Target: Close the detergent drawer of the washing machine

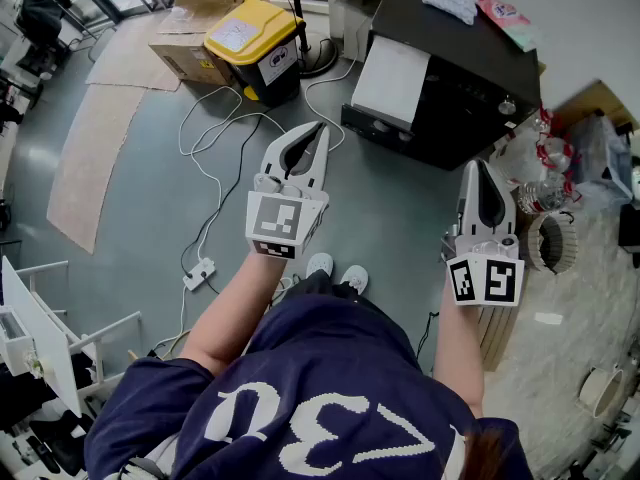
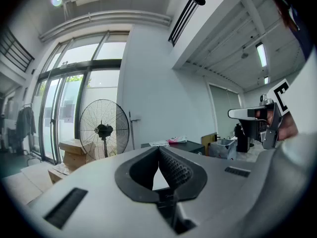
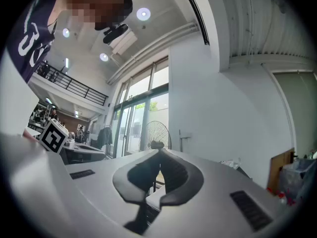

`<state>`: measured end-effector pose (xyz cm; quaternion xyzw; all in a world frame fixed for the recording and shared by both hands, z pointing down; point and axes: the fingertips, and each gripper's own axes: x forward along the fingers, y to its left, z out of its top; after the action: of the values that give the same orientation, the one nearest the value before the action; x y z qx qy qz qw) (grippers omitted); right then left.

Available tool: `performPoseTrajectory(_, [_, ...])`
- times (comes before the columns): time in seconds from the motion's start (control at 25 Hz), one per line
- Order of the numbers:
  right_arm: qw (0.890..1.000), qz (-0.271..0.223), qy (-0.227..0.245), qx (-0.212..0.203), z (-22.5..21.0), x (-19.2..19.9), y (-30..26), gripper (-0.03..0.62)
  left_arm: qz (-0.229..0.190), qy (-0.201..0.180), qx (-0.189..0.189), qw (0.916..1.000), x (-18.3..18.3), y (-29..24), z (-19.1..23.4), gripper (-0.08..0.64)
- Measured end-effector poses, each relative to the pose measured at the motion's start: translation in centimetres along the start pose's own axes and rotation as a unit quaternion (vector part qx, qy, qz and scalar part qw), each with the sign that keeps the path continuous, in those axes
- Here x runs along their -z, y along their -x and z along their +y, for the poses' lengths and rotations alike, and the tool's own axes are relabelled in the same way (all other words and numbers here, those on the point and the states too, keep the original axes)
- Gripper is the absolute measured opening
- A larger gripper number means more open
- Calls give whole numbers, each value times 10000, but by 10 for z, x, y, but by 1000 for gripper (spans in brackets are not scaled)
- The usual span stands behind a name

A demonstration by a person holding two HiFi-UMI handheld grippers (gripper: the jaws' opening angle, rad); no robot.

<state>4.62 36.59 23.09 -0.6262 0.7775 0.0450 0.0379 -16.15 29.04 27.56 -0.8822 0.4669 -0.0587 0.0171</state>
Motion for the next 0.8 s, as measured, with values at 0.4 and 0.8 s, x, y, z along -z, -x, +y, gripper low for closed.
performPoseTrajectory(0.4, [9984, -452, -169, -307, -16, -17, 20, 15, -310, 34, 150, 9994, -9, -4, -31, 20])
performPoseTrajectory(0.8, [9978, -479, -438, -155, -35, -12, 13, 15, -342, -70, 92, 9993, -10, -17, -38, 20])
